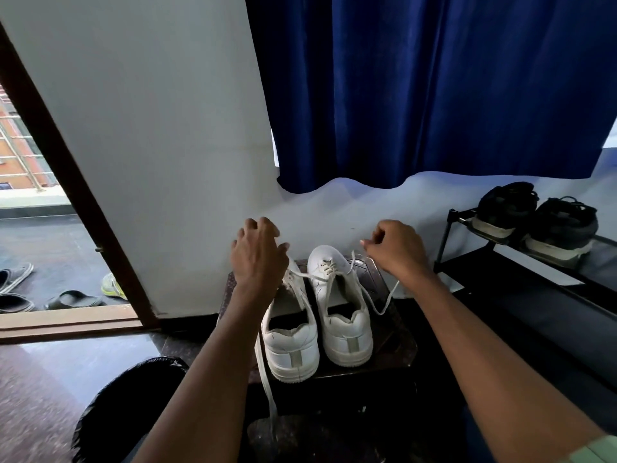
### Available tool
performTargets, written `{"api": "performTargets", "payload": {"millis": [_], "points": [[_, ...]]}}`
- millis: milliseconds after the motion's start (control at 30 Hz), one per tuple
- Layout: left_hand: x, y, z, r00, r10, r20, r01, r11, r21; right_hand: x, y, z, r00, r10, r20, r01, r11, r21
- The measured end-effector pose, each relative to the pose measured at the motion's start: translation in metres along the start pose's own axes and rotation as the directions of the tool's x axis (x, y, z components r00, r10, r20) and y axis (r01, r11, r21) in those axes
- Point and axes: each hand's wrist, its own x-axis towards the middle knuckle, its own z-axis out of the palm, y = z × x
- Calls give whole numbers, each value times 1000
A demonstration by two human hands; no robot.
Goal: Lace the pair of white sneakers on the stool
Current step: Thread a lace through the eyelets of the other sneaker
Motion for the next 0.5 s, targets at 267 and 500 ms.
{"api": "performTargets", "payload": {"millis": [267, 500], "points": [[-22, 42, 9, 933, -22, 360, -18, 994, 109, -22, -24, 9, 867, 142, 479, -290, 923, 252], [-12, 36, 27, 949, 5, 317, 155, 865, -477, -18, -31, 21, 898, 111, 425, -352, 761, 545]]}}
